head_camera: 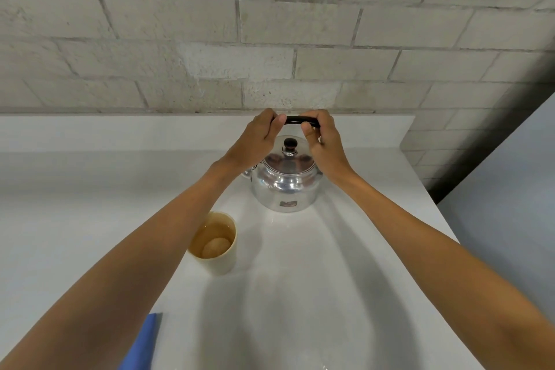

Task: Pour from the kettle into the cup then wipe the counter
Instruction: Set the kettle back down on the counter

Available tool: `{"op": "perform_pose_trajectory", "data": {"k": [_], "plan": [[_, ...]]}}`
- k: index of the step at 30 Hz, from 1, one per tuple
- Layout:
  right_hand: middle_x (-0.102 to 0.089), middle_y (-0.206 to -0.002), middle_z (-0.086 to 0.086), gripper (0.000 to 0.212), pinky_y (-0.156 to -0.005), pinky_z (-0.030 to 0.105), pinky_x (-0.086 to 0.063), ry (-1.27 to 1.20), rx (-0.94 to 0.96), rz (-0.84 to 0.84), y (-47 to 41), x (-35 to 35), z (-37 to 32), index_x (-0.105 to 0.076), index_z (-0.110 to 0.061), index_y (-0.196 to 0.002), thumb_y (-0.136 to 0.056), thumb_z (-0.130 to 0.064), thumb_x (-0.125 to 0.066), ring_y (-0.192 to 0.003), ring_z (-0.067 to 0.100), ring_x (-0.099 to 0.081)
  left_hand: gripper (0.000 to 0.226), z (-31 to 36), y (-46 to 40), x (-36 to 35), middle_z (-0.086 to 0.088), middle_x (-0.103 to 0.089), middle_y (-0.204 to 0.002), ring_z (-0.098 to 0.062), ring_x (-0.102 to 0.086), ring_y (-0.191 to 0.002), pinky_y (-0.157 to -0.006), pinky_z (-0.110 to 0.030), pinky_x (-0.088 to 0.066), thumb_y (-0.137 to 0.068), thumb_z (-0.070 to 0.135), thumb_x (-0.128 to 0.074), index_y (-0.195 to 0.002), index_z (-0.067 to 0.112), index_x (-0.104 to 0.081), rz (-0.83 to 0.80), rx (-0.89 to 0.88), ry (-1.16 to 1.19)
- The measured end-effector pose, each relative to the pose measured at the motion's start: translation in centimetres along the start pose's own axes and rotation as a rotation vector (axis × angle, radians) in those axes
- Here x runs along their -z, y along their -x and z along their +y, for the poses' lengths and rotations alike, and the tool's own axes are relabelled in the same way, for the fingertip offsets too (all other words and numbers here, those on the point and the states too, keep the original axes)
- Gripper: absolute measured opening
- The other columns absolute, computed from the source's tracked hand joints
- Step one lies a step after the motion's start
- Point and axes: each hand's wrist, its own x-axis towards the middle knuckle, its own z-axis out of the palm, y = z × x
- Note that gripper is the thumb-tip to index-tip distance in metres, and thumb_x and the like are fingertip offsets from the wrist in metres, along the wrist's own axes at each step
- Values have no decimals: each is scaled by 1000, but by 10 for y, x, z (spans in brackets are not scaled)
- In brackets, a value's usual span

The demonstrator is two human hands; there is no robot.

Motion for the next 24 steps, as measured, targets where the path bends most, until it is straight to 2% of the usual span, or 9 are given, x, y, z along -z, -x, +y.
{"op": "perform_pose_trajectory", "data": {"k": [3,5,7,9,11,15,19,22,24], "plan": [[-58,-110,7,18,-95,35,-43,-5,-3,-30,2,4,-3,-54,-9,-111,-97,-18,-47,-107,25,-52,32,0,1,1,1,-49,-83,-16,-44,-78,-70,-24,-35,-98,36,-34,-93,8,-47,-25,6,-5],[-57,-119,4,24,-102,41,-40,17,-11,-47,4,7,-6,-54,-13,-118,-97,-22,-47,-115,21,-50,35,0,3,3,3,-49,-99,-19,-46,-97,-85,-29,-39,-96,42,-37,-109,11,-48,-63,11,-19],[-48,-135,1,32,-110,42,-33,60,-45,-77,7,10,-10,-50,-21,-128,-97,-28,-48,-128,16,-40,48,2,7,6,1,-45,-122,-20,-40,-120,-102,-35,-35,-93,48,-40,-129,16,-41,-76,29,-32],[-35,-148,-2,39,-115,38,-22,105,-72,-95,12,14,-14,-43,-27,-134,-96,-33,-47,-138,14,-26,57,6,12,10,-2,-39,-136,-20,-32,-130,-108,-41,-29,-91,51,-43,-138,19,-33,-60,41,-54],[-33,-150,-2,40,-114,32,-19,109,-67,-65,17,19,-22,-42,-27,-135,-96,-30,-48,-139,14,-22,61,14,18,14,-3,-35,-142,-21,-26,-134,-112,-46,-26,-90,49,-48,-140,20,-30,-27,43,-76],[-49,-134,1,31,-104,17,-26,139,-3,0,31,27,-47,-53,-16,-125,-94,-16,-53,-128,20,-32,61,35,38,20,-2,-33,-143,-19,-23,-133,-111,-39,-24,-88,44,-55,-139,22,-31,49,39,-72],[-55,-113,-6,24,-92,21,-40,55,-4,-2,53,35,-74,-61,-17,-112,-91,-8,-55,-111,20,-43,47,54,69,25,-2,-47,-132,-19,-36,-123,-97,-25,-32,-88,31,-60,-130,18,-44,81,-7,-95],[-59,-109,-2,20,-82,7,-41,-41,-37,-11,74,40,-91,-63,-20,-104,-91,-8,-54,-104,13,-50,32,69,99,28,-2,-58,-119,-19,-49,-113,-94,-32,-44,-87,22,-61,-118,17,-57,125,-47,-89],[-62,-106,-1,19,-78,6,-41,-87,-37,-11,90,42,-100,-64,-22,-100,-91,-8,-54,-96,8,-56,23,79,122,29,1,-61,-109,-15,-53,-105,-91,-33,-47,-87,17,-61,-110,16,-62,153,-58,-57]]}}
